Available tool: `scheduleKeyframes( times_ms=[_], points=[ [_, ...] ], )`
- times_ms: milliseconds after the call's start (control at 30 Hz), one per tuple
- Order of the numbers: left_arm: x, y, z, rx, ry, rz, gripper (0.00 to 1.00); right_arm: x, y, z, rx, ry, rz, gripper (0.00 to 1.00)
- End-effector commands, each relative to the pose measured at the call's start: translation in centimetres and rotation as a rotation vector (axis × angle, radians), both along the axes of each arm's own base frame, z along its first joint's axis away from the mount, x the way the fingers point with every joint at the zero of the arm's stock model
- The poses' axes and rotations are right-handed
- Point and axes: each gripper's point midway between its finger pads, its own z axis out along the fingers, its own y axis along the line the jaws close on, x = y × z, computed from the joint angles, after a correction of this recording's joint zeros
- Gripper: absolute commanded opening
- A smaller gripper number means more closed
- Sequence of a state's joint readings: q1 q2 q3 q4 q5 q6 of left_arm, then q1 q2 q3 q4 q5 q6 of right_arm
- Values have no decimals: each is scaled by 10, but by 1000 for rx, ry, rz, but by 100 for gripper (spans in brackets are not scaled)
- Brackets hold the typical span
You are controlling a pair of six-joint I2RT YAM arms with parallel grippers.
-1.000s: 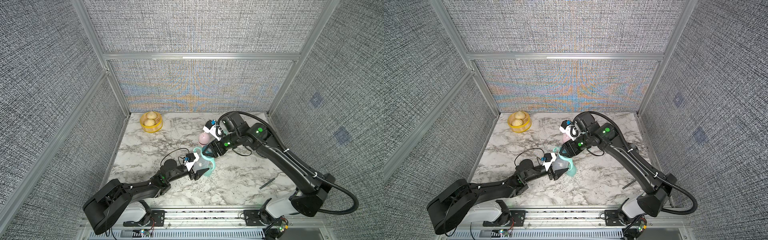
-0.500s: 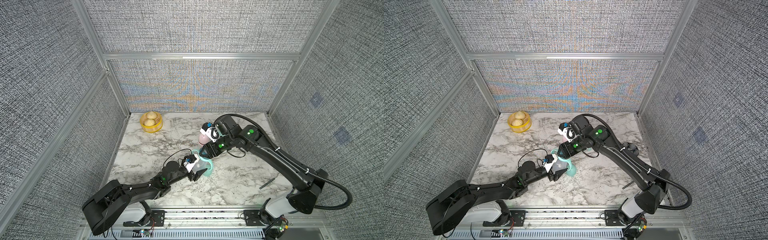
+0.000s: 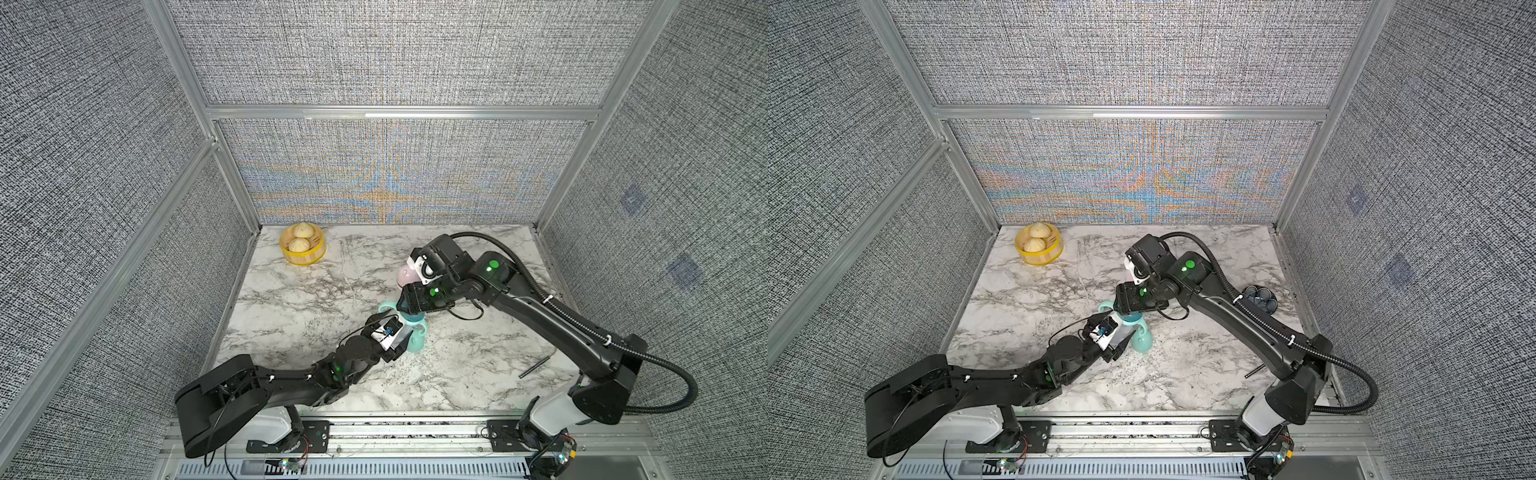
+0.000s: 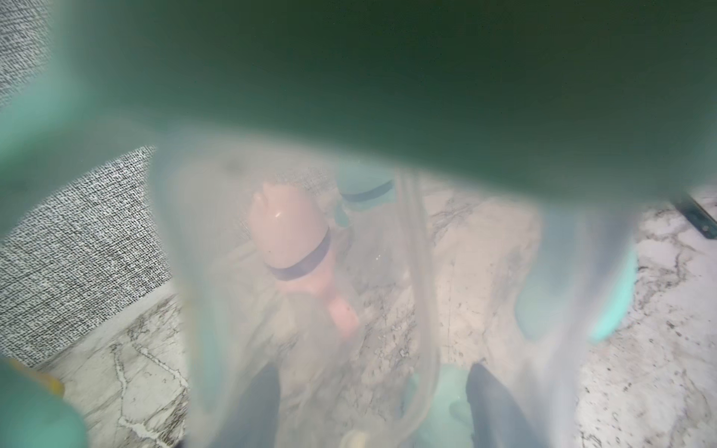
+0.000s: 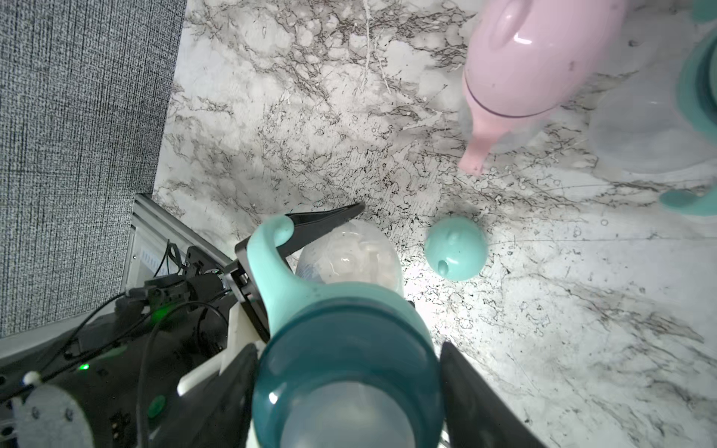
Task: Assemble the baby bottles
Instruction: Close the nipple on the baby bottle.
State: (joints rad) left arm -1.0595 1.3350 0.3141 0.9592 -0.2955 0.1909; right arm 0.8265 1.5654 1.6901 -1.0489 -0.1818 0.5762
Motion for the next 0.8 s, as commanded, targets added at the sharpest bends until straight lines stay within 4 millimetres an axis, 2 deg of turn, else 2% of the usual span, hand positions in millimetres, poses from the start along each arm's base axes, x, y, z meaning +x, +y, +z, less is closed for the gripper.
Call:
scheduleKeyframes(
  times_ms=[0, 167, 333, 533, 700, 767],
  points=[
    [0, -7, 61, -181, -154, -8, 0, -11, 1, 4, 19, 90, -25, 67],
    [-1, -4, 58, -256, -138, -5, 0, -9, -5, 19, 38, 73, -9, 78],
    [1, -10, 51, -248, -70, -18, 0, -7, -17, 38, 82, -12, 7, 84],
    [0, -10, 55, -227, -57, -29, 0, -15, -31, 71, 151, -182, 71, 86],
    [-7, -16, 62, -226, 9, -121, 0, -18, -32, 79, 222, -343, 137, 85],
    [-11, -18, 64, -240, 48, -184, 0, -22, -25, 84, 297, -416, 195, 85]
  ],
)
